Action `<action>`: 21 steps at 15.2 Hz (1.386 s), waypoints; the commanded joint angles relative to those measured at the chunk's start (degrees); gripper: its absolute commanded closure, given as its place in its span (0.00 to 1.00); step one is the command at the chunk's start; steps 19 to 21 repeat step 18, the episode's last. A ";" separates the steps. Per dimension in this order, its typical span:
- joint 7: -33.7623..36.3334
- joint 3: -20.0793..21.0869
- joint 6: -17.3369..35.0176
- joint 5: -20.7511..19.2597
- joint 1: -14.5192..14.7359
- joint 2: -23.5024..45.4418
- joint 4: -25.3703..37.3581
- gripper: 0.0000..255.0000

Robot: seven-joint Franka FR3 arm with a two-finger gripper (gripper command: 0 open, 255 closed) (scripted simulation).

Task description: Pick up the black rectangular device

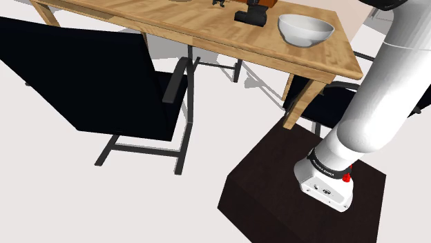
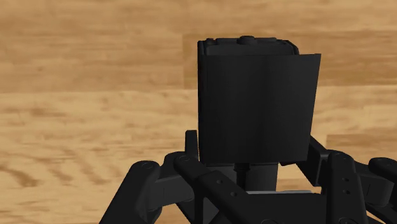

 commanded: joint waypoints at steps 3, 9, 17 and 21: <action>-0.11 -0.04 -1.74 0.13 -0.14 0.52 2.22 1.00; -0.44 -0.17 -7.42 0.70 -0.73 2.65 9.98 1.00; -0.94 -0.32 -15.45 1.92 -2.07 7.03 22.31 1.00; -0.94 -0.32 -15.45 1.91 -2.06 7.02 22.29 1.00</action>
